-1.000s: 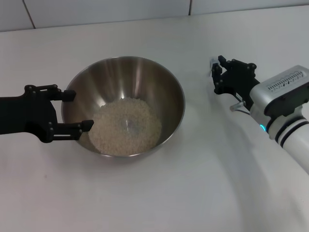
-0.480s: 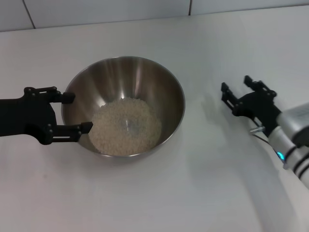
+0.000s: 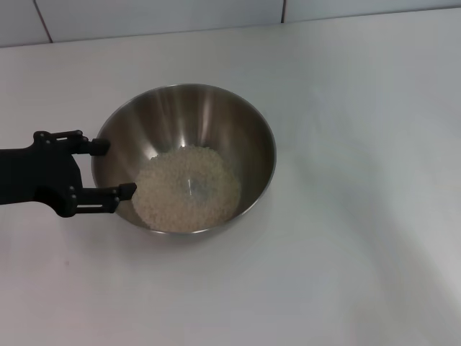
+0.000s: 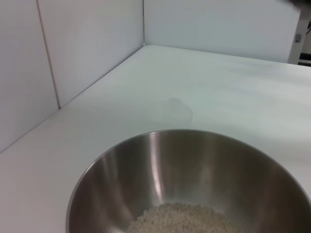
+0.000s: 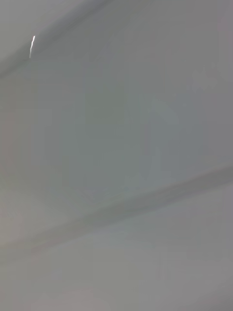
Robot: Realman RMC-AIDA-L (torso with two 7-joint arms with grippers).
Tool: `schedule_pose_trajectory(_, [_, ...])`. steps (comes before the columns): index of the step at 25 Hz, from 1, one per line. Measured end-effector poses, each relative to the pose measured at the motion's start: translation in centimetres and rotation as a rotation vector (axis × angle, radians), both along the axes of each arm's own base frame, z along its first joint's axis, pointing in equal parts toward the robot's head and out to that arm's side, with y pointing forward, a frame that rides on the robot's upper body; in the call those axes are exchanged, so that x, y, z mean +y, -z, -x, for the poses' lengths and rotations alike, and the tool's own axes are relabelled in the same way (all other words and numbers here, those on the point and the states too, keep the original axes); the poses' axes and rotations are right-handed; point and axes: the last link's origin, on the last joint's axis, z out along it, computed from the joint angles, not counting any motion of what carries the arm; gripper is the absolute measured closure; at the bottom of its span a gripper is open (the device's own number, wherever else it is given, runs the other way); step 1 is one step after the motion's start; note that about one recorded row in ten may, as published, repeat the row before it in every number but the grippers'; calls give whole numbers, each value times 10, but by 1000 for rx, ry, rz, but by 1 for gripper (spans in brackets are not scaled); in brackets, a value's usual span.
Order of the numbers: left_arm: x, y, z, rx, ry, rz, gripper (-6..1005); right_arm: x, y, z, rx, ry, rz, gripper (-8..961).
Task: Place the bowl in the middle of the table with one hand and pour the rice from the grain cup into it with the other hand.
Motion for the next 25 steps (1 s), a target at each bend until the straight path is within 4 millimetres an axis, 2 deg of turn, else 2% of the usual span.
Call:
schedule_pose_trajectory(2, [0,0,0,0,1,-1,184,12,-11,19,-65,-189,63,149])
schedule_pose_trajectory(3, [1,0,0,0,2,-2,184,33,-14,35,-123,-340,220,150])
schedule_pose_trajectory(4, [1,0,0,0,2,-2,184,33,-14,35,-123,-340,220,150])
schedule_pose_trajectory(6, [1,0,0,1,2,-3,184,53,-11,48,-210,-430,387,150])
schedule_pose_trajectory(8, [1,-1,0,0,1,-6,184,81,1,68,-391,-501,634,151])
schedule_pose_trajectory(10, [1,-1,0,0,2,-6,184,87,8,75,-450,-505,697,151])
schedule_pose_trajectory(11, [1,-1,0,0,1,-6,184,98,12,84,-591,-493,781,152])
schedule_pose_trajectory(18, [1,0,3,19,-5,-5,184,117,0,101,-777,-468,933,152])
schedule_pose_trajectory(25, [0,1,3,23,-4,-1,184,123,7,115,-895,-435,1036,153])
